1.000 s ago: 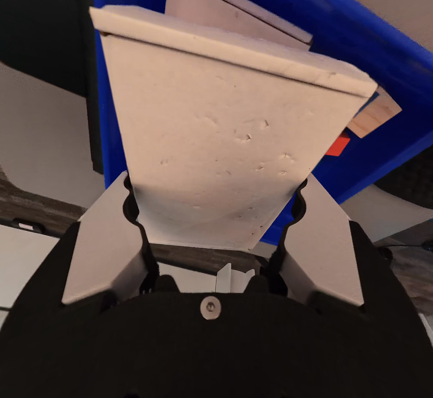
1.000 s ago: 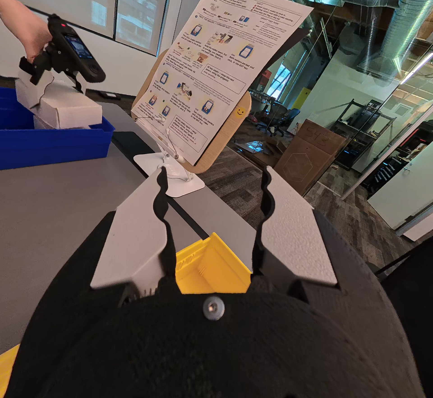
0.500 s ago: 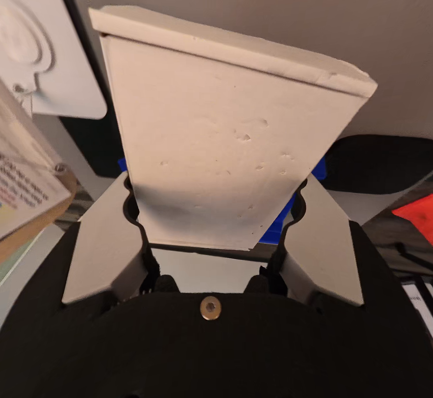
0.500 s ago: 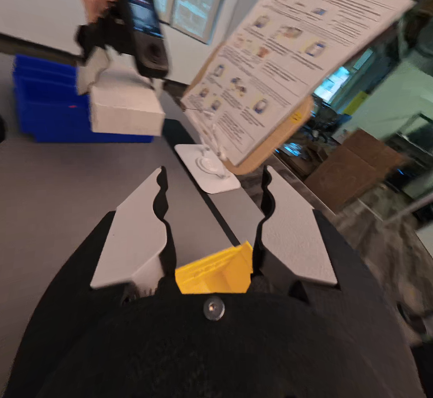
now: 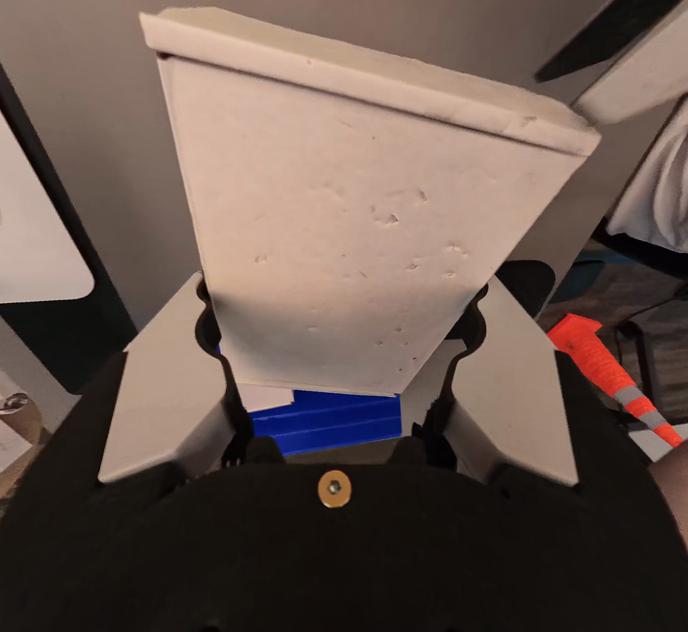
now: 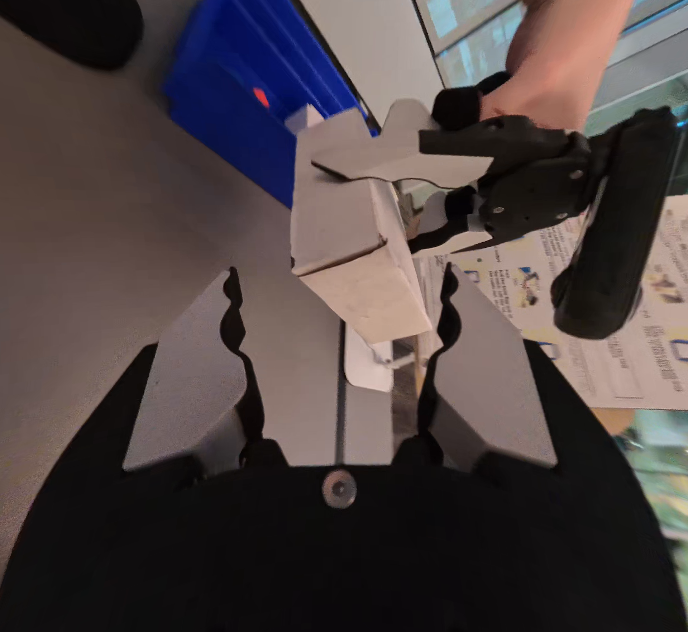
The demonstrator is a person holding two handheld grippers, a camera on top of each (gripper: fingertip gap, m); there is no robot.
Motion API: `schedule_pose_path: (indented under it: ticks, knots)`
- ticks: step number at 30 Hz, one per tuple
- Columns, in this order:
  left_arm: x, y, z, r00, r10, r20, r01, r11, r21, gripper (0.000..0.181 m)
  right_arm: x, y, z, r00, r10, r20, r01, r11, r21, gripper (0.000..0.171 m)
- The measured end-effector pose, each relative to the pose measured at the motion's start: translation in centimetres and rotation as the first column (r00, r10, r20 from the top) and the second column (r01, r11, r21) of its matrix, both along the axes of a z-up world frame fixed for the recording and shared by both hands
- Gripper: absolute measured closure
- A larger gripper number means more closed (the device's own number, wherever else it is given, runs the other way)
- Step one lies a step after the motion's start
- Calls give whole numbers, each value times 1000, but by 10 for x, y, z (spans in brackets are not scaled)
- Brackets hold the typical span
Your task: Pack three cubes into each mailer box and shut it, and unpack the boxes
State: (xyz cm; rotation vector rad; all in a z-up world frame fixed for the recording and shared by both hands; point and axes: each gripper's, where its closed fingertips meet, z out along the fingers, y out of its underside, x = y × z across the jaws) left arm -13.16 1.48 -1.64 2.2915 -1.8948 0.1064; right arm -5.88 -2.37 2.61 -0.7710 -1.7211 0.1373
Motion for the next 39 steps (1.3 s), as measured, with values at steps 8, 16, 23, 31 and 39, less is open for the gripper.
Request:
schedule_pose_path:
  ticks: [8,16,23,31,39]
  knots:
    - [12,-25,-38,999,36,34,-30,986,-166,47,-32,13,-57,958,-166,236,77,935,346,97]
    - [34,-24,-76,972,86,217,-44,981,-189,47,-14,20,-95,890,-177,420,71,964,255,96]
    - [46,3,-53,827,156,540,-226,972,65,67,5,28,-114,860,-154,486,134,988,76,95]
    - [75,-24,-6,623,-113,774,-441,766,468,49,49,47,-126,794,-203,573,305,949,-86,97]
    - [80,-17,-36,611,-245,753,-589,494,639,56,69,57,-143,764,-191,616,361,919,-162,95]
